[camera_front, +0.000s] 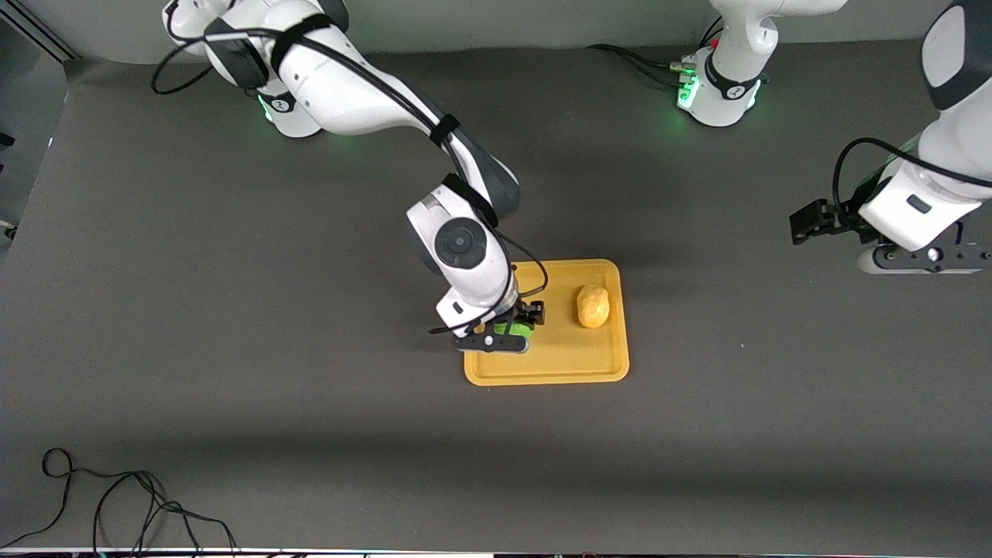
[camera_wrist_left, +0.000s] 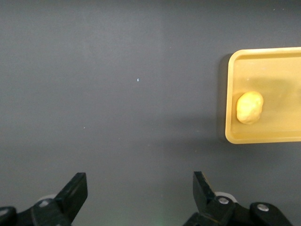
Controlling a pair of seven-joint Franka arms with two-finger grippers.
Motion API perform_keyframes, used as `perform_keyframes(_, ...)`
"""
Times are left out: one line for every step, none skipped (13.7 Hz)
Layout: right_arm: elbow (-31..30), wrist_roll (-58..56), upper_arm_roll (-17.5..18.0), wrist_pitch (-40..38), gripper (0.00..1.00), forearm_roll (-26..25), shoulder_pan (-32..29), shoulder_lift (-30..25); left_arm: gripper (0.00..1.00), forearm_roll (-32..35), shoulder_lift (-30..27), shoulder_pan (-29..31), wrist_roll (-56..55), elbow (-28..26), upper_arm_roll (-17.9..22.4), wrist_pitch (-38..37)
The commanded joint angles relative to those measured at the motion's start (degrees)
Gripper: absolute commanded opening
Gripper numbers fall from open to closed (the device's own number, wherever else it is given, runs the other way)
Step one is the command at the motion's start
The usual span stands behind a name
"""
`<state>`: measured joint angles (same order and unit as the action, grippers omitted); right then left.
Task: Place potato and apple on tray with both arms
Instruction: 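Lower the apple onto the tray beside the potato and open the right gripper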
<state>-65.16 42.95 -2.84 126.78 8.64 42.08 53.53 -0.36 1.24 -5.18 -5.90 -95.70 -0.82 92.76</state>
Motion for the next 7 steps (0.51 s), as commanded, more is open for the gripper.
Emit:
perform_keyframes(3.47,3.19,-0.59,1.36,0.39,0.41,2.56,3.68,1.00,-0.52,-1.86,2.44,3.69,-1.68,-0.32,-1.18)
perform_keyframes(3.20,3.28,-0.68,1.28,0.39,0.32,3.44,3.68,1.00,-0.44,-1.94,3.93,5.45,-1.68,-0.41,-1.79)
perform_keyframes(2.94,3.54,-0.77,1.19,0.39,0.24,4.32,3.68,1.00,-0.44,-2.21,4.99,7.12,-1.51,-0.41,-3.01)
perform_keyframes(2.85,3.89,-0.94,1.19,0.39,-0.11,5.11,3.68,1.00,-0.35,-2.91,5.17,8.96,-1.51,-0.32,-3.98)
perform_keyframes(2.68,5.11,-0.86,1.01,0.39,-0.73,5.21,3.77,1.00,-0.35,-3.35,5.78,10.02,-1.51,-0.24,-4.60)
perform_keyframes(1.72,5.74,-0.85,0.93,0.39,-1.52,5.38,3.68,1.00,-0.61,-3.61,6.49,10.12,-1.42,-0.23,-4.96)
perform_keyframes(1.27,5.74,-0.85,0.75,0.39,-2.22,5.56,3.51,1.00,-0.79,-3.70,6.49,10.12,-1.42,-0.32,-4.87)
